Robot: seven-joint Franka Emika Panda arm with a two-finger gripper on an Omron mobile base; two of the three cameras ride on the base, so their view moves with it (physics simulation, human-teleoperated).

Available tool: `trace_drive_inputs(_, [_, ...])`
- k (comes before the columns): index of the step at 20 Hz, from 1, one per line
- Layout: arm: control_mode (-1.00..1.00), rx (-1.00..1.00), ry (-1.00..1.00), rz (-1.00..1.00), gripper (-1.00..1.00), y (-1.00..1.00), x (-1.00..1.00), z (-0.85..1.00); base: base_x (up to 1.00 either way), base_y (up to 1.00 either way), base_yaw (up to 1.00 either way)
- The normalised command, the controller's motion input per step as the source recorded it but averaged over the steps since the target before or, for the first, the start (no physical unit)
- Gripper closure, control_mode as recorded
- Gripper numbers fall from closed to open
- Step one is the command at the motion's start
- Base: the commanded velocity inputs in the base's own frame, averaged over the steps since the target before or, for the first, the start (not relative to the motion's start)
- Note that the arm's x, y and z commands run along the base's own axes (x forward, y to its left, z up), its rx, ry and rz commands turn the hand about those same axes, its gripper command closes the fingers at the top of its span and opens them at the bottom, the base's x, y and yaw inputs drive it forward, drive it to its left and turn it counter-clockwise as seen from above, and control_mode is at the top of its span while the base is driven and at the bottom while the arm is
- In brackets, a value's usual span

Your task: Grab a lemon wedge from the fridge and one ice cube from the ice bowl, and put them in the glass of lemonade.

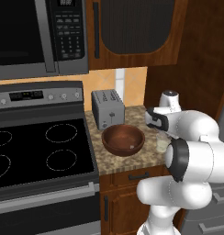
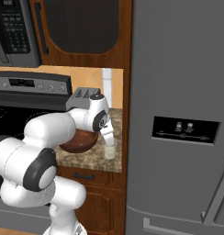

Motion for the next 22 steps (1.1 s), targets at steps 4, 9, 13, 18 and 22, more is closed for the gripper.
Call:
trace_drive_inputs(4, [-1.0, 0.01, -0.04, 0.0, -1.0, 0.0, 0.0, 0.07, 0.0, 0.0, 0.0])
trace_drive_inputs(9, [-1.0, 0.0, -0.04, 0.0, -1.0, 0.1, -0.19, 0.22, 0.0, 0.0, 0.0])
trace_drive_inputs(13, [-1.0, -0.08, 0.01, 0.0, -1.0, 0.42, -0.39, 0.56, 0.0, 0.0, 0.0])
trace_drive_inputs(18, [-1.0, -0.05, 0.01, 0.23, -1.0, 0.51, -0.74, 0.19, 0.0, 0.0, 0.0])
trace_drive_inputs(22, [-1.0, -0.08, 0.12, 0.5, -1.0, 0.31, -0.76, 0.01, 0.0, 0.0, 0.0])
